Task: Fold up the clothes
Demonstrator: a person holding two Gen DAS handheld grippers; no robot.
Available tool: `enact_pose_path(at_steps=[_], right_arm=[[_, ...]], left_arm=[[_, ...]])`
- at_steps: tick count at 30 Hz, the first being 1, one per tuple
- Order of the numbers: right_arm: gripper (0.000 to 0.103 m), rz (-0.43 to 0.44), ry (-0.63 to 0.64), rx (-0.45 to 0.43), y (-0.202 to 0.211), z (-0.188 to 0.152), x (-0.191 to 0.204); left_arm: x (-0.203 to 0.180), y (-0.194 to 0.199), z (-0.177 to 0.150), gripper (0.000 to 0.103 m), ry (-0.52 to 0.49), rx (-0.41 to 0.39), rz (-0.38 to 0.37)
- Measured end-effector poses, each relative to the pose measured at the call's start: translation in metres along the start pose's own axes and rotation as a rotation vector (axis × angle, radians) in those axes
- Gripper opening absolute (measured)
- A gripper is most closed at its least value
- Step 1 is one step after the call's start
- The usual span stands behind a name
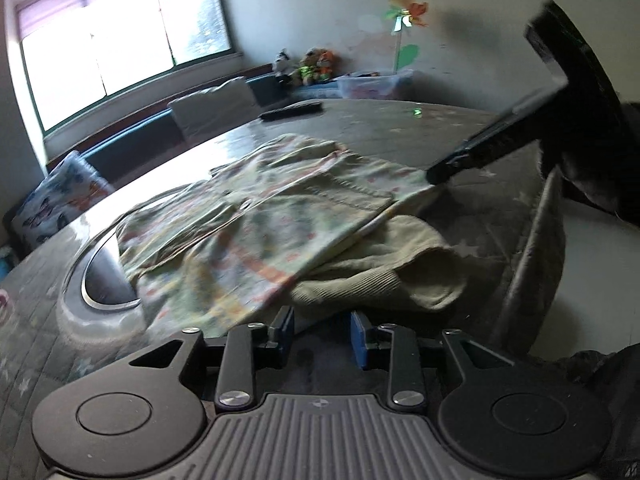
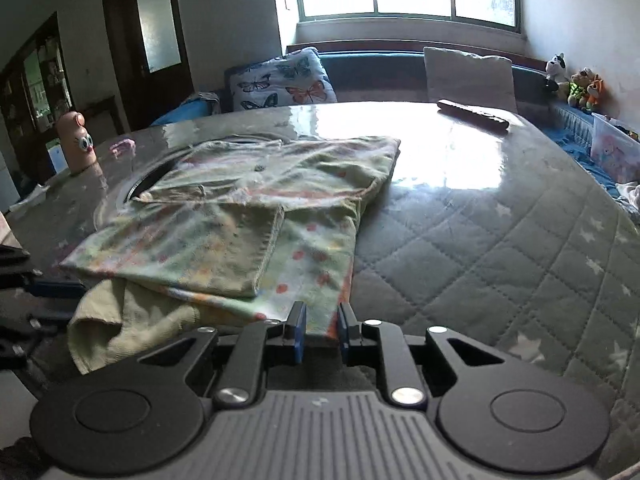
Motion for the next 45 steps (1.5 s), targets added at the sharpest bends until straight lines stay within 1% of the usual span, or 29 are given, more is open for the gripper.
enact_pose_path(at_steps=[2, 6, 7, 8, 11, 13, 15, 17, 19, 20, 25, 26, 27, 28, 29, 30, 32, 36, 38, 39, 43, 45], right_arm=[[0.025, 0.003, 0.032, 0.012, 0.001, 0.000, 0.004], [0.031, 0.015, 0.116, 0.030, 0.004, -0.004, 0.014], [0.036, 0.018, 0.137, 0.033, 0.005, -0.004, 0.017], [0.037, 0.022, 0.158, 0.036, 0.006, -0.005, 0.019], [0.038, 0.033, 0.216, 0.045, 0.010, -0.007, 0.027], [0.038, 0.044, 0.237, 0.049, 0.012, -0.008, 0.032], [0.038, 0.056, 0.262, 0.053, 0.013, -0.008, 0.037], [0.039, 0.070, 0.274, 0.054, 0.013, -0.008, 0.041], [0.040, 0.077, 0.279, 0.053, 0.013, -0.007, 0.044], [0.043, 0.080, 0.278, 0.053, 0.013, -0.007, 0.044], [0.043, 0.091, 0.291, 0.064, 0.012, -0.007, 0.048], [0.044, 0.094, 0.299, 0.066, 0.012, -0.007, 0.049], [0.044, 0.096, 0.308, 0.067, 0.013, -0.008, 0.050], [0.045, 0.099, 0.317, 0.068, 0.013, -0.008, 0.051], [0.050, 0.102, 0.326, 0.069, 0.014, -0.008, 0.052], [0.053, 0.104, 0.335, 0.070, 0.014, -0.009, 0.053], [0.054, 0.109, 0.364, 0.073, 0.014, -0.010, 0.056], [0.055, 0.105, 0.451, 0.070, 0.009, -0.011, 0.065], [0.055, 0.109, 0.499, 0.046, 0.004, -0.008, 0.072], [0.055, 0.114, 0.518, 0.032, 0.002, -0.007, 0.076], [0.055, 0.154, 0.551, -0.021, -0.011, 0.003, 0.090], [0.052, 0.180, 0.551, -0.028, -0.019, 0.008, 0.095]], left_arm=[[-0.006, -0.002, 0.005, 0.035, -0.026, -0.022, -0.009], [-0.013, -0.006, 0.013, 0.036, -0.047, -0.061, -0.028], [-0.014, -0.006, 0.014, 0.036, -0.049, -0.066, -0.031], [-0.013, -0.007, 0.015, 0.036, -0.052, -0.068, -0.031], [-0.010, -0.004, 0.017, 0.036, -0.058, -0.075, -0.024], [-0.008, -0.001, 0.016, 0.038, -0.071, -0.077, -0.013], [-0.006, 0.001, 0.014, 0.046, -0.094, -0.078, 0.005], [-0.005, 0.002, 0.011, 0.051, -0.112, -0.076, 0.007], [-0.006, -0.001, 0.008, 0.052, -0.139, -0.072, 0.000], [-0.008, -0.002, 0.007, 0.052, -0.157, -0.074, -0.003], [-0.020, -0.007, 0.006, 0.052, -0.257, -0.109, -0.018], [-0.021, -0.008, 0.006, 0.047, -0.266, -0.114, -0.025], [-0.021, -0.009, 0.007, 0.038, -0.261, -0.118, -0.030], [-0.019, -0.009, 0.008, 0.033, -0.248, -0.121, -0.033], [-0.017, -0.009, 0.009, 0.023, -0.234, -0.125, -0.036], [-0.015, -0.009, 0.010, 0.015, -0.221, -0.128, -0.039], [-0.006, -0.008, 0.016, 0.009, -0.156, -0.134, -0.043], [0.019, -0.009, 0.037, 0.006, 0.022, -0.133, -0.047], [0.029, -0.012, 0.047, 0.006, 0.088, -0.130, -0.058], [0.033, -0.013, 0.051, 0.006, 0.112, -0.129, -0.062], [0.042, -0.017, 0.061, 0.006, 0.160, -0.124, -0.070], [0.046, -0.019, 0.063, 0.006, 0.175, -0.119, -0.073]])
Point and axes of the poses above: each gripper's, at about its wrist camera, not at the fingertips, and y roughly against the way its jaws point, x to its left, z to its top, the point moved 8 cm from there along -y, roughly the way its jaws point, and after that the axes turned 5 degrees about z, right-handed, at the moved point
